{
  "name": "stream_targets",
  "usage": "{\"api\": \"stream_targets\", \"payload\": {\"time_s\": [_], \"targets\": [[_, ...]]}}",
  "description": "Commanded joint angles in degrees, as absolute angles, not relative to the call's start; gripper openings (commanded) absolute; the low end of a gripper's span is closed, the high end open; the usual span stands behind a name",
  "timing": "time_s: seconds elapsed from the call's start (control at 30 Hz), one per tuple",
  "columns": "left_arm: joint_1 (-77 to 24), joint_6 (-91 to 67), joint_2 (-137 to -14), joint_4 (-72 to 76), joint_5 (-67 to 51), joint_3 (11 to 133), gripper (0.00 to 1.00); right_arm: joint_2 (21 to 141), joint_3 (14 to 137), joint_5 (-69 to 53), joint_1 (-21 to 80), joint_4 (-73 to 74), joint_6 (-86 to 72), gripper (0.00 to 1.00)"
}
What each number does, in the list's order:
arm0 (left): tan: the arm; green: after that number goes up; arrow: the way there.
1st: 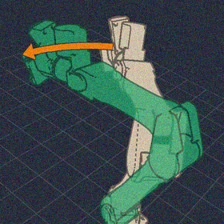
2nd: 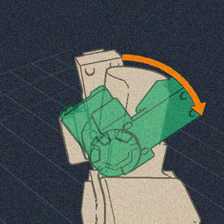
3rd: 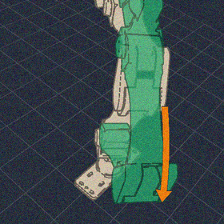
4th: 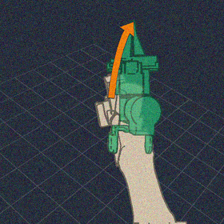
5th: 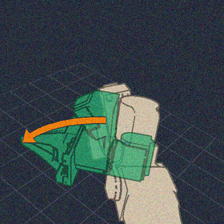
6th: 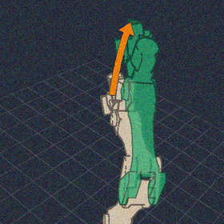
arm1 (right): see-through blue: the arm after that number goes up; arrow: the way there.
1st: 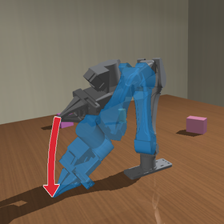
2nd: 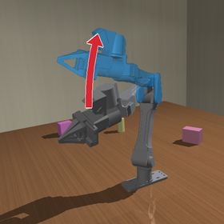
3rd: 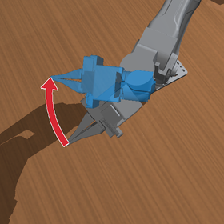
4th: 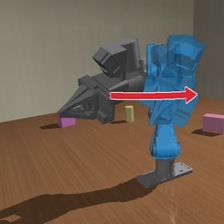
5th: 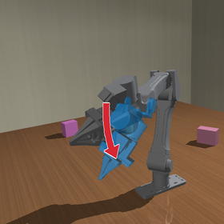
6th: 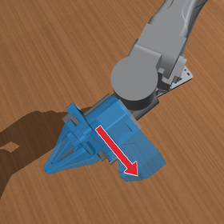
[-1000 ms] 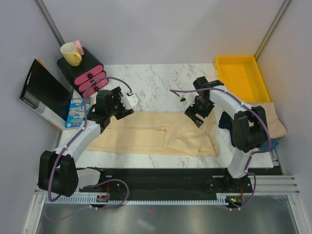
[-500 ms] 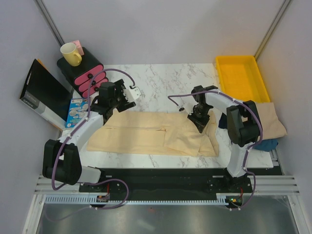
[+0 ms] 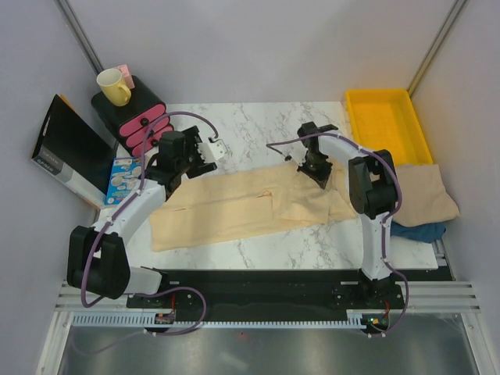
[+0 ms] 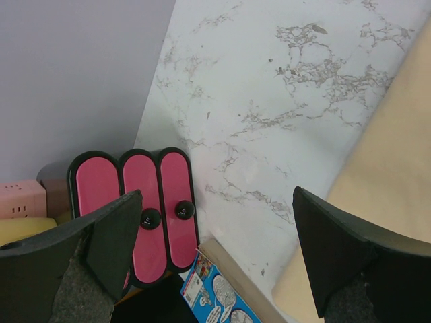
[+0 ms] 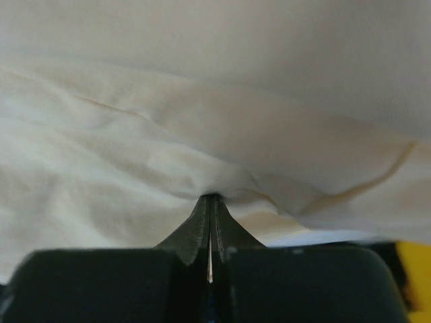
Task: Fold and stack the t-shirts
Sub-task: Rotate the tshirt 90 degrees
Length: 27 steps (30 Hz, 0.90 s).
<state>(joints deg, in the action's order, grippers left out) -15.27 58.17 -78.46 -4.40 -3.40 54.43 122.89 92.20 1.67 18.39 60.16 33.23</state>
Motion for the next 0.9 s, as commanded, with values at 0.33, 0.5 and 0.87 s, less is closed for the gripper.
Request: {"api": "stream_targets", "payload": {"time_s": [0.33,0.5,0.87], "targets": [[-17.0,59.1,-72.5,-5.4,-1.6,52.4,1.00,151.2,131.1,22.5,17.4,16.5,40.2,0.00],[-17.2,58.5,-70.6,-5.4,-1.6,50.6,1.00,148.1,129.5,26.9,18.0,8.9,36.0,0.19],[-17.2,58.4,-66.9,-4.0,-2.8,45.2,1.00,124.7,114.8,18.2,18.0,16.8,21.5,0.36]]}}
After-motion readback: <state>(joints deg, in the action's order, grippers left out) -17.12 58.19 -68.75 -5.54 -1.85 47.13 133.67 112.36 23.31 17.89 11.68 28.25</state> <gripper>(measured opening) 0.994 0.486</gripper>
